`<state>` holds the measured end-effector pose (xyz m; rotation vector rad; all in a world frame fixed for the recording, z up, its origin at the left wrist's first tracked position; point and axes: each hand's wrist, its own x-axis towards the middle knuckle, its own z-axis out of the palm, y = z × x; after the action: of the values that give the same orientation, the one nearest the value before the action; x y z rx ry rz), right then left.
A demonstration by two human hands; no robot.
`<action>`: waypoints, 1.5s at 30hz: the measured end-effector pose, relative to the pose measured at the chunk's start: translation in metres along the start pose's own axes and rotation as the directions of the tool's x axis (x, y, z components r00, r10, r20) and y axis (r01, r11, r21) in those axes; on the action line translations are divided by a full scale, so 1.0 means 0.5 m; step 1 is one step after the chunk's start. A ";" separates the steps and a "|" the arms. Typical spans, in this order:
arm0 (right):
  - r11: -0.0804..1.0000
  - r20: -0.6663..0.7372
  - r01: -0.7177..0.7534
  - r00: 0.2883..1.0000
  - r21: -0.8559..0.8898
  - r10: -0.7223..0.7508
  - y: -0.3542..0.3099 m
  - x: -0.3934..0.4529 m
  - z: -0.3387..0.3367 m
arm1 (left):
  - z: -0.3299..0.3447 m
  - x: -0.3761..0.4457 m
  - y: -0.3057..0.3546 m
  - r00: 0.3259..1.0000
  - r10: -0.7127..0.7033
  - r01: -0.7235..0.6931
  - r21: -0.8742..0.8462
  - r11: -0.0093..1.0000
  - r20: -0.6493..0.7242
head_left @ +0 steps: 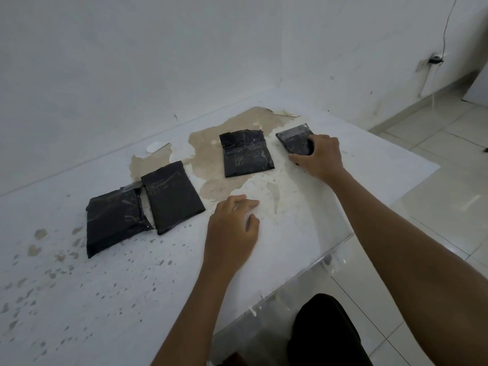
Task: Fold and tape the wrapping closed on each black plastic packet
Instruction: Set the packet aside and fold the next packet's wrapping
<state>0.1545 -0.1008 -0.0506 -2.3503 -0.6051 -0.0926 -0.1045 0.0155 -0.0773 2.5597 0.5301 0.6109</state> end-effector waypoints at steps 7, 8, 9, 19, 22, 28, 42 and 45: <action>0.991 0.134 -0.050 0.989 -0.121 0.066 -0.010 0.015 0.004 | 0.005 0.002 -0.003 1.000 -0.008 0.008 0.000 1.000 -0.019; 0.990 0.107 -0.067 0.991 -0.123 0.081 -0.017 0.001 -0.001 | 0.005 0.001 -0.003 1.000 -0.009 0.009 -0.001 1.000 -0.019; 0.993 0.050 -0.070 0.996 -0.100 0.076 -0.028 -0.018 -0.003 | 0.004 0.001 -0.004 1.000 -0.009 0.009 0.001 1.000 -0.016; 0.967 0.054 0.244 0.969 -0.076 -0.241 -0.100 -0.213 0.078 | -0.024 0.030 0.013 0.997 -0.079 0.081 -0.073 0.994 0.021; 0.960 0.024 0.267 0.964 -0.089 -0.266 -0.099 -0.204 0.087 | -0.044 0.097 0.018 0.971 -0.204 0.180 -0.176 0.968 -0.127; 0.959 -0.062 0.270 0.959 -0.083 -0.276 -0.107 -0.204 0.094 | -0.013 0.252 -0.027 0.900 -0.429 0.423 -0.085 0.902 -0.077; 0.965 -0.046 0.249 0.966 -0.079 -0.253 -0.114 -0.203 0.090 | 0.003 0.268 -0.013 0.853 -0.519 0.520 -0.010 0.854 0.052; 0.983 -0.033 0.159 0.987 0.090 -0.157 -0.121 -0.207 0.070 | -0.002 0.244 -0.012 0.880 -0.472 0.474 -0.037 0.880 0.043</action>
<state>0.0320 -0.0802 -0.0635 -2.2063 -0.7667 -0.1629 -0.0057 0.0763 -0.0399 2.2622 1.0736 0.3953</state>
